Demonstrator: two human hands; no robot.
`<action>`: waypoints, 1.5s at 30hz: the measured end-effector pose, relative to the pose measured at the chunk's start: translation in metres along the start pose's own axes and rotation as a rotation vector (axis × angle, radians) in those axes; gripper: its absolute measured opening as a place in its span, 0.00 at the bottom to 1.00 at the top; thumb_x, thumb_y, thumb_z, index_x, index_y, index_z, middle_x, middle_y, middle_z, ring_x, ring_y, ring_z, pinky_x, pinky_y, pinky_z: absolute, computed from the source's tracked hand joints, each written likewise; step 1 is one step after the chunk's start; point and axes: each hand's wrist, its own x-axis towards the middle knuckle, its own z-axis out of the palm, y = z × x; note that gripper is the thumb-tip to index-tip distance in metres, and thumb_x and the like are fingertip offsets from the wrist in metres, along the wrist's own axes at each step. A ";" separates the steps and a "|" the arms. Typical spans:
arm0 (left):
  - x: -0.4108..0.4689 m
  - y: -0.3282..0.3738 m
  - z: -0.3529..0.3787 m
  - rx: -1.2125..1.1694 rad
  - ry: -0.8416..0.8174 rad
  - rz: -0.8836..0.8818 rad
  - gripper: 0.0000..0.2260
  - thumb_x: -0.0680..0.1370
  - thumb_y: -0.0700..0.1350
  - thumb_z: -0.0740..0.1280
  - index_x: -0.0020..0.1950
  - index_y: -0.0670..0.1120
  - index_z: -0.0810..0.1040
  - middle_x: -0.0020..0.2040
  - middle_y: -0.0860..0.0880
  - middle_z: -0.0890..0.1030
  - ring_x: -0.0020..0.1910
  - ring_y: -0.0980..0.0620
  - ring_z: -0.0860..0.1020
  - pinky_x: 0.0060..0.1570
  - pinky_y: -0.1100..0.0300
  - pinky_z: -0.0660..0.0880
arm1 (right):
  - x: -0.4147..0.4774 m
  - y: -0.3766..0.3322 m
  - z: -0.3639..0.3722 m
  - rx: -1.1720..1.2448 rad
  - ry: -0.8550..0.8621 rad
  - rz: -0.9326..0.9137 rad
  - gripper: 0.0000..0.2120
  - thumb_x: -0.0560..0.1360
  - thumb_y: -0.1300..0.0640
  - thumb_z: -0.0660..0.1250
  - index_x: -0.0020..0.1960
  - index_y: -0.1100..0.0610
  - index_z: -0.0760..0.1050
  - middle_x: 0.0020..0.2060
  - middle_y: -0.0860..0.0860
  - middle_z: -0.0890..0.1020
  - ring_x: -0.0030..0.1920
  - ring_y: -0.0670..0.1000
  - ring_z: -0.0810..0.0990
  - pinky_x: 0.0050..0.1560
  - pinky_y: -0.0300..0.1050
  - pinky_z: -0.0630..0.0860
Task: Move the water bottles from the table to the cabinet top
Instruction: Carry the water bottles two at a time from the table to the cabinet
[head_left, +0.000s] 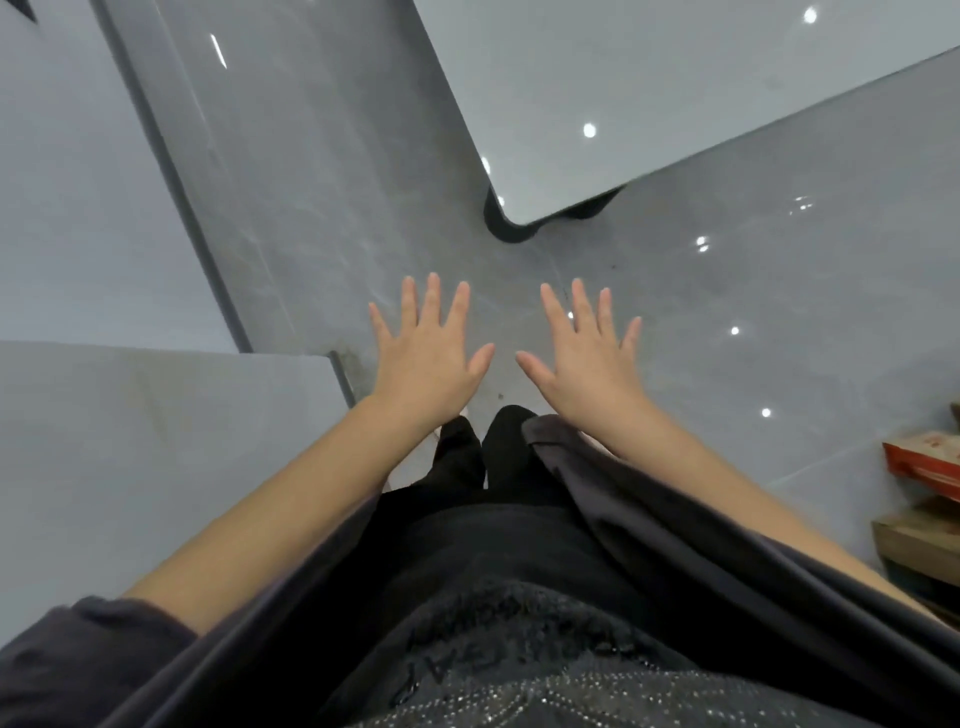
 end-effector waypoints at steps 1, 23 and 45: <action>0.006 -0.004 -0.006 0.003 0.000 0.003 0.32 0.81 0.61 0.50 0.79 0.50 0.43 0.80 0.44 0.42 0.78 0.42 0.39 0.72 0.35 0.40 | 0.008 -0.005 -0.004 0.010 0.007 0.003 0.37 0.80 0.37 0.53 0.80 0.48 0.40 0.79 0.55 0.41 0.78 0.61 0.38 0.73 0.69 0.41; 0.250 -0.116 -0.192 0.096 -0.022 0.071 0.33 0.80 0.63 0.49 0.79 0.50 0.43 0.80 0.44 0.44 0.78 0.42 0.41 0.72 0.34 0.42 | 0.294 -0.123 -0.167 0.030 -0.025 0.044 0.35 0.80 0.38 0.52 0.79 0.49 0.39 0.79 0.55 0.40 0.78 0.63 0.38 0.73 0.69 0.42; 0.507 -0.191 -0.407 0.317 -0.084 0.572 0.32 0.81 0.61 0.51 0.79 0.47 0.47 0.80 0.42 0.47 0.78 0.41 0.43 0.71 0.35 0.42 | 0.475 -0.237 -0.295 0.410 0.078 0.544 0.35 0.81 0.39 0.53 0.79 0.48 0.38 0.79 0.54 0.40 0.78 0.61 0.37 0.73 0.68 0.42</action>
